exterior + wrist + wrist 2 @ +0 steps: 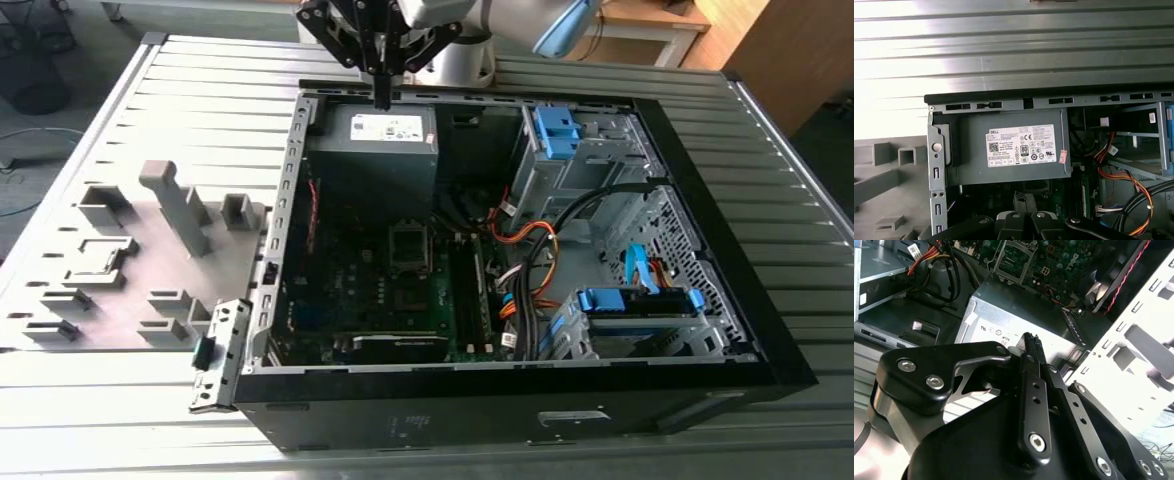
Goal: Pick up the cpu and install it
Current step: 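Reach for the cpu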
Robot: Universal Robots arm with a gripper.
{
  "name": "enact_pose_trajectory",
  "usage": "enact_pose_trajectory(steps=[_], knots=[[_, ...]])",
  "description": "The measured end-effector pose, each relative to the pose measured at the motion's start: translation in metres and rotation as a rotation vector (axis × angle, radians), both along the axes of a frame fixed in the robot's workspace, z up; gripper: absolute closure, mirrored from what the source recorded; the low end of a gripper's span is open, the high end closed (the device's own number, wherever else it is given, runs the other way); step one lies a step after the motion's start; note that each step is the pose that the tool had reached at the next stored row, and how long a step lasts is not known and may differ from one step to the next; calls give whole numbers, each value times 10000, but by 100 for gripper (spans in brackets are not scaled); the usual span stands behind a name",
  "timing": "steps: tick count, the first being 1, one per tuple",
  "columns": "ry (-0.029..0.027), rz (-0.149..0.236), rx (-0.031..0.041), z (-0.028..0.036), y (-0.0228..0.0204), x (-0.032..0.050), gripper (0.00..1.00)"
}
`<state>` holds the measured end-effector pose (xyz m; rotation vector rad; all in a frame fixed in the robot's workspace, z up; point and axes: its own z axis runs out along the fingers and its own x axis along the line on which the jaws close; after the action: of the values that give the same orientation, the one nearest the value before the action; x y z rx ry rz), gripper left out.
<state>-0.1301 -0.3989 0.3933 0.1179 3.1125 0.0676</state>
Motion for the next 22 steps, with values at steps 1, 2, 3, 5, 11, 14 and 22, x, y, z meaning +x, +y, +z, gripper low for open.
enact_pose_trajectory(steps=[1, 2, 3, 5, 11, 14, 22], knots=[[0, 0, 0, 0, 0, -5, 89], [0, 0, 1, 0, 0, -11, 89], [-1, 0, 1, 0, 0, -18, 89], [0, -1, 0, 0, 0, -32, 89], [0, 0, 1, 0, 0, -85, 89], [0, 0, 0, 0, 0, -118, 89], [0, -1, 1, 0, 0, -224, 89]])
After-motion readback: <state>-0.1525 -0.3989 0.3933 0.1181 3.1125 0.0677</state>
